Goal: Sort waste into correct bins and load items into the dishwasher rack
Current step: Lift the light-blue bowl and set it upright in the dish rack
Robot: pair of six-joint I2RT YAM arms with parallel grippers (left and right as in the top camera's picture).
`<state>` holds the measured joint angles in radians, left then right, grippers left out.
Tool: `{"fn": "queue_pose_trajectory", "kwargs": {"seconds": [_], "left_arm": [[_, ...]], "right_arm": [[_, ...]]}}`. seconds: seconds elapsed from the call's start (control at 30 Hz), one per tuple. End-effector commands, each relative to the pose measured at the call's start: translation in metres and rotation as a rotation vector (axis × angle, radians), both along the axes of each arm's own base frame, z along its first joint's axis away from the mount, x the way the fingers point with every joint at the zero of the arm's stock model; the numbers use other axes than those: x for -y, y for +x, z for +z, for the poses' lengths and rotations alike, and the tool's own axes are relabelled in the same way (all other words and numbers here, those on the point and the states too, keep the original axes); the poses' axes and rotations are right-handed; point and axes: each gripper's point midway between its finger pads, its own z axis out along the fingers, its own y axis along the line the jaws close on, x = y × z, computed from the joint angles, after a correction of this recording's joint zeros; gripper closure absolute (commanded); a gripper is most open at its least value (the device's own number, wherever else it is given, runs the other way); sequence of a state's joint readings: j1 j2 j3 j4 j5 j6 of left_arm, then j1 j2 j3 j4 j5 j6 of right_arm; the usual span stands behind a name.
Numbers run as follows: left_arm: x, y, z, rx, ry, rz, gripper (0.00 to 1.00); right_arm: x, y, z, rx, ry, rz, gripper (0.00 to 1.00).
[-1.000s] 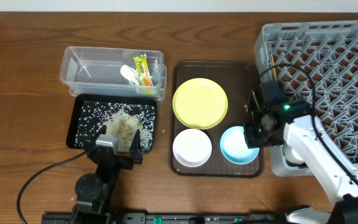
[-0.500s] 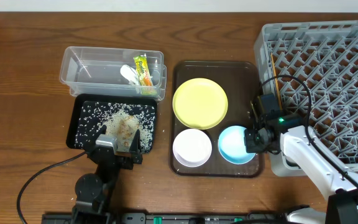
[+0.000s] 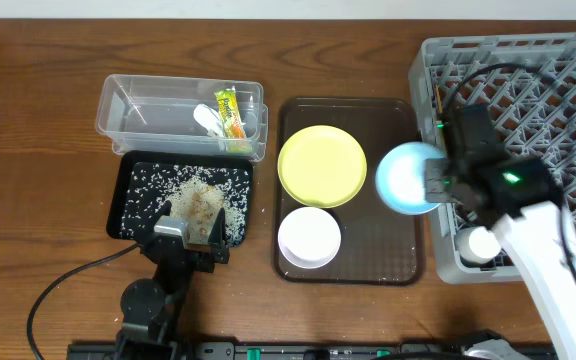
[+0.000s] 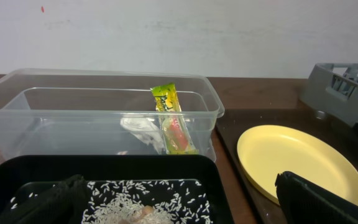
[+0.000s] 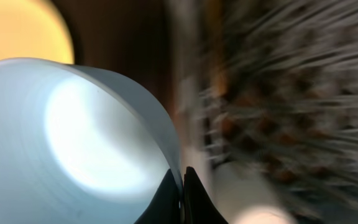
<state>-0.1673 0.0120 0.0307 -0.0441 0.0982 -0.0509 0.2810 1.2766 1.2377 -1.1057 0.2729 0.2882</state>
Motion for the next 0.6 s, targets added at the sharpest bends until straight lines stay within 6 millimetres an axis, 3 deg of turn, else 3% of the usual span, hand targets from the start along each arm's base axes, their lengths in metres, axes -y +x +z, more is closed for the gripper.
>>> {"fn": "queue_pose_trajectory", "kwargs": {"seconds": [0.0, 0.13, 0.27, 0.37, 0.57], "left_arm": [[0.0, 0.0, -0.015, -0.031, 0.014, -0.003, 0.02], [0.0, 0.0, -0.015, -0.031, 0.014, -0.003, 0.02], [0.0, 0.0, -0.015, -0.031, 0.014, -0.003, 0.02], [0.0, 0.0, -0.015, -0.031, 0.014, -0.003, 0.02], [0.0, 0.0, -0.015, -0.031, 0.014, -0.003, 0.02]], "right_arm": [[0.037, -0.009, 0.054, 0.19, -0.138, -0.163, 0.99], [0.07, -0.03, 0.081, 0.283, -0.274, -0.292, 0.99], [0.104, -0.046, 0.09, 0.295, -0.484, -0.415, 0.99], [0.115, -0.05, 0.088, 0.274, -0.58, -0.46, 0.99], [0.122, -0.036, 0.062, 0.166, -0.655, -0.481, 0.99]]}}
